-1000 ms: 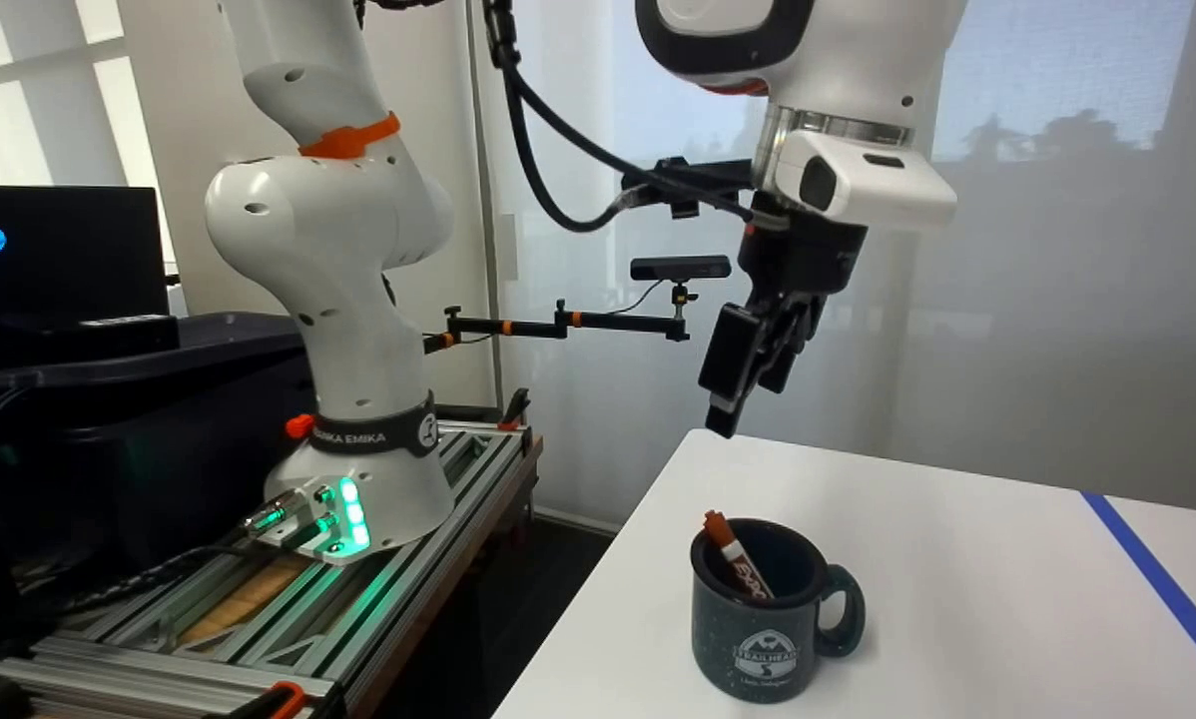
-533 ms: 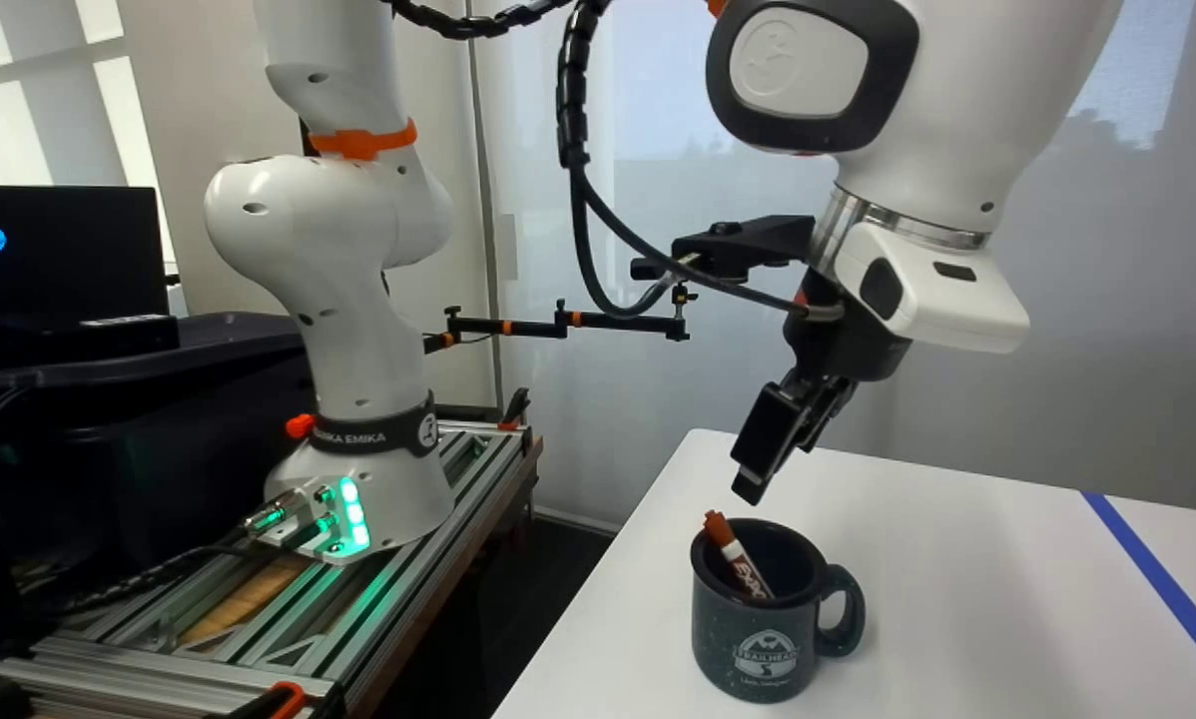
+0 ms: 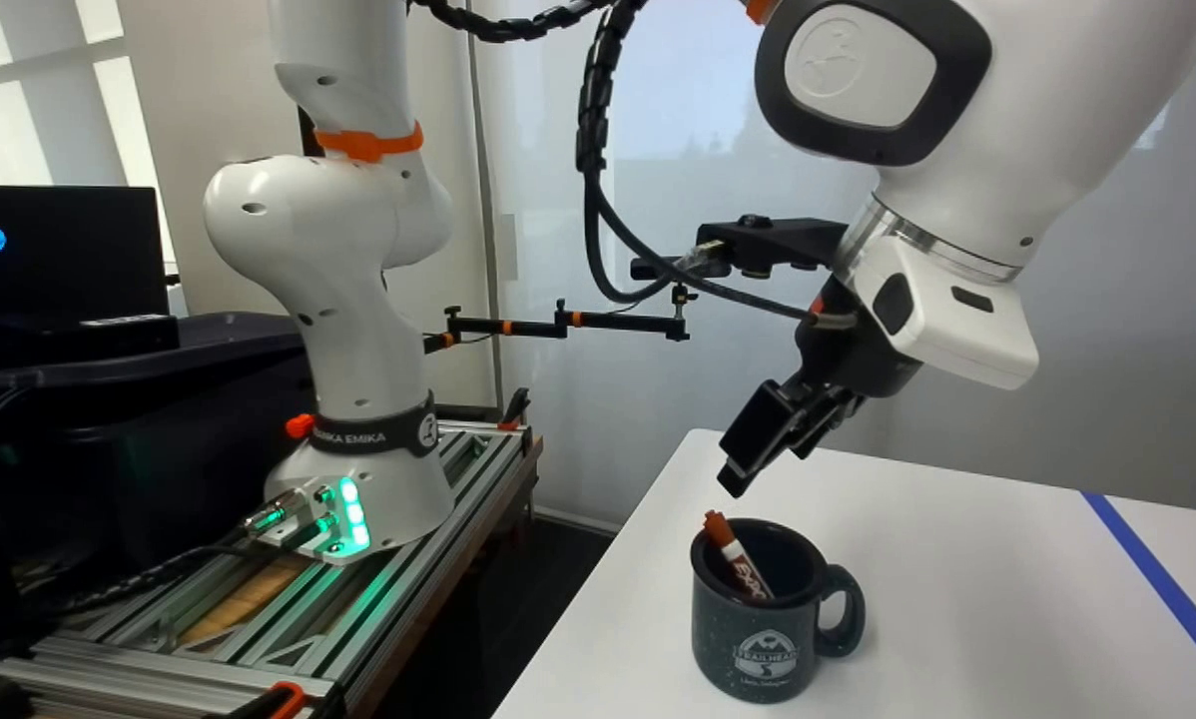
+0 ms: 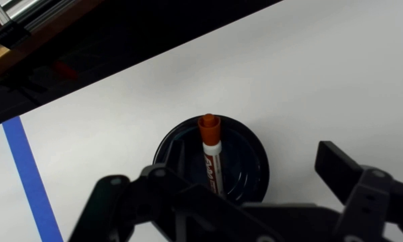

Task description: Take the marker out of the cup

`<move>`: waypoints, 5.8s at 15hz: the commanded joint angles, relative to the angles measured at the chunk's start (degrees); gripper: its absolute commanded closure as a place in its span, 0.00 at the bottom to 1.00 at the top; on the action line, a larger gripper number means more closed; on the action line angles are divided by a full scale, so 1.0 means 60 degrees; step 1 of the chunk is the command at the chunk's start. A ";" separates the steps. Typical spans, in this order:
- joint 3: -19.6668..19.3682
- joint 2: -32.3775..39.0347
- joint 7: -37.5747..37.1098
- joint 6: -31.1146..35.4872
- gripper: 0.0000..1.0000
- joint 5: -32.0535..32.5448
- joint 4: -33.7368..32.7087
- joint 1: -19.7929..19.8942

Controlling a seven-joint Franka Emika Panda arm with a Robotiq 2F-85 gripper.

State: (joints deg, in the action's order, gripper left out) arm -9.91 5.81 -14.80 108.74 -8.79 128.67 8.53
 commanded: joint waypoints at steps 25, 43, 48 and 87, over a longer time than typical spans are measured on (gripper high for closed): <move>-0.0133 0.1012 0.1551 0.0460 0.58 -0.0037 -0.0220 0.0370; -0.0002 0.1852 0.2756 0.0547 0.94 -0.0191 -0.0298 0.0487; -0.0053 0.1115 0.3081 -0.0281 0.95 -0.0147 -0.0106 0.0552; 0.0145 0.3012 0.3237 0.5987 0.95 -0.1648 -0.0567 0.1288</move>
State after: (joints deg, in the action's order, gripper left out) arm -10.04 22.64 4.12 145.41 -19.64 126.71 15.21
